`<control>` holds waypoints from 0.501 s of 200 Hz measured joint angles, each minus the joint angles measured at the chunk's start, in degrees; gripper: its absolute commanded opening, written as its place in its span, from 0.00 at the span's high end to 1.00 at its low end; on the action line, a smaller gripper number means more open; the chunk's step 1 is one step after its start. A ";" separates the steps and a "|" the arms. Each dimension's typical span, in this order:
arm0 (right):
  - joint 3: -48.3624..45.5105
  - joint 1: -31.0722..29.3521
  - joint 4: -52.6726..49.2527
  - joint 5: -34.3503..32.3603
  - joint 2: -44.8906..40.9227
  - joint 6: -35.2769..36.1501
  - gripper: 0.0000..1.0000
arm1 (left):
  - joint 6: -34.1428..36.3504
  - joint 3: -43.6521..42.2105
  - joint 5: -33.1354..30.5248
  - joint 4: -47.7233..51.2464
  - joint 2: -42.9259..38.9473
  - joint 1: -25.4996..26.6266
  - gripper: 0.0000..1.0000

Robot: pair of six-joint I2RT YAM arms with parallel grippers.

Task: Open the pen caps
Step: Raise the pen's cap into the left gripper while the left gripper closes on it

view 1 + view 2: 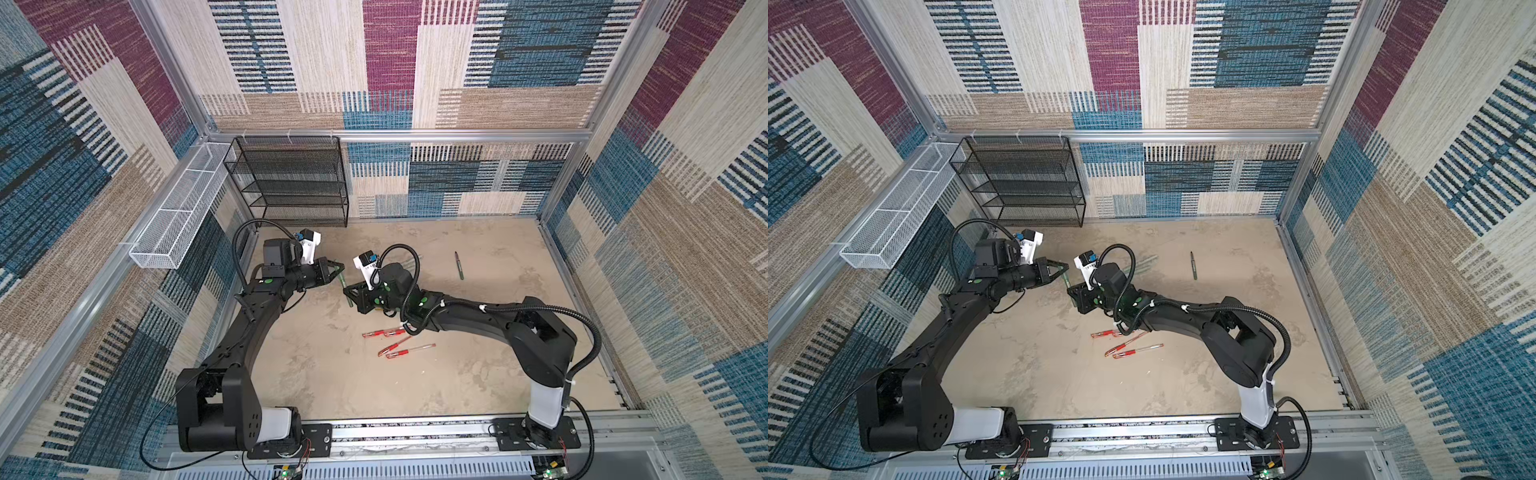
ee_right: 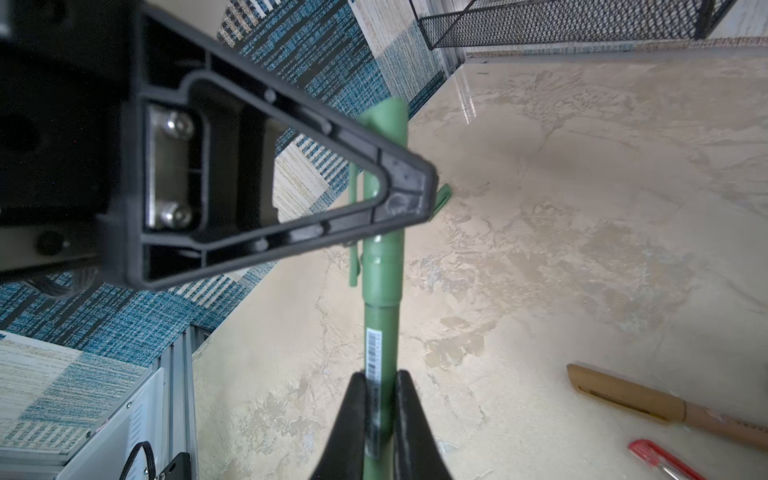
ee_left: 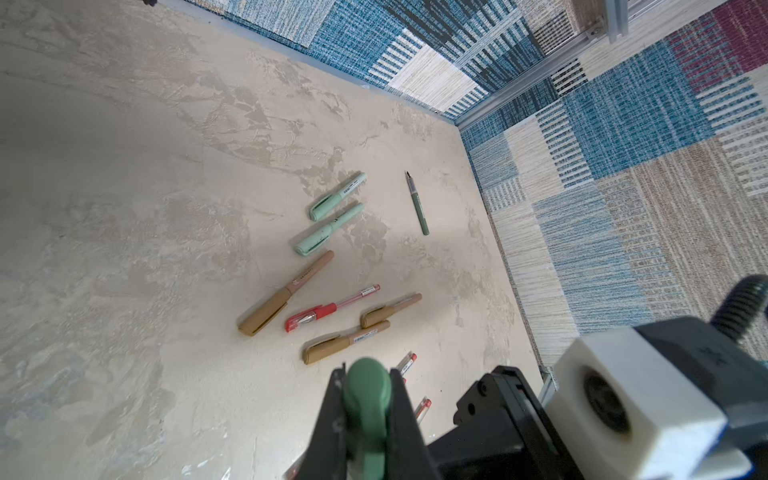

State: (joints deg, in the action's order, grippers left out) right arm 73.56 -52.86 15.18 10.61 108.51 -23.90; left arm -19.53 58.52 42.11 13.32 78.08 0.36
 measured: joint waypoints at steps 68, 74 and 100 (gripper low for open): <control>2.51 0.00 -0.13 0.35 1.22 1.07 0.73 | 0.22 -0.26 -1.03 0.59 -0.50 0.00 1.00; 2.89 0.00 -0.15 0.35 1.46 1.07 0.73 | 0.22 -0.26 -1.03 0.59 -0.52 0.00 1.00; 3.65 0.00 -0.44 0.37 2.34 1.46 0.82 | 0.22 -0.26 -1.18 0.61 -0.52 0.00 1.00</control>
State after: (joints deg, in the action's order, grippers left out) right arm 77.21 -52.86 14.74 10.98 110.85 -22.44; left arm -19.31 58.26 40.93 13.93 77.56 0.36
